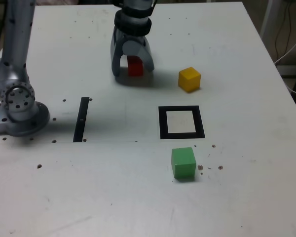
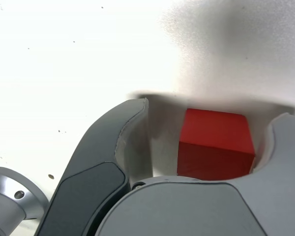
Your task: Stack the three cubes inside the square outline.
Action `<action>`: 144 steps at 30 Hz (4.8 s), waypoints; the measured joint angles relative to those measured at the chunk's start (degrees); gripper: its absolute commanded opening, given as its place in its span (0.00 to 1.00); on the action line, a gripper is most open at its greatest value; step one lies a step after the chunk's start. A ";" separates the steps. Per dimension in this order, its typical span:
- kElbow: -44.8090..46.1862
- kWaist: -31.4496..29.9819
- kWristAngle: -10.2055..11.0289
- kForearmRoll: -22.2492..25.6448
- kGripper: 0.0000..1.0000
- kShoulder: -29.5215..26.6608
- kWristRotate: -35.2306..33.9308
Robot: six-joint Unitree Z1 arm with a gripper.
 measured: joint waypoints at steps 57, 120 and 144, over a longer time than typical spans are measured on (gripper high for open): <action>-4.77 -15.87 -1.43 7.71 0.29 -11.23 -11.10; -19.39 -36.00 -6.09 10.87 0.32 6.06 -21.82; -18.51 -35.34 -6.63 9.46 0.42 6.75 -19.77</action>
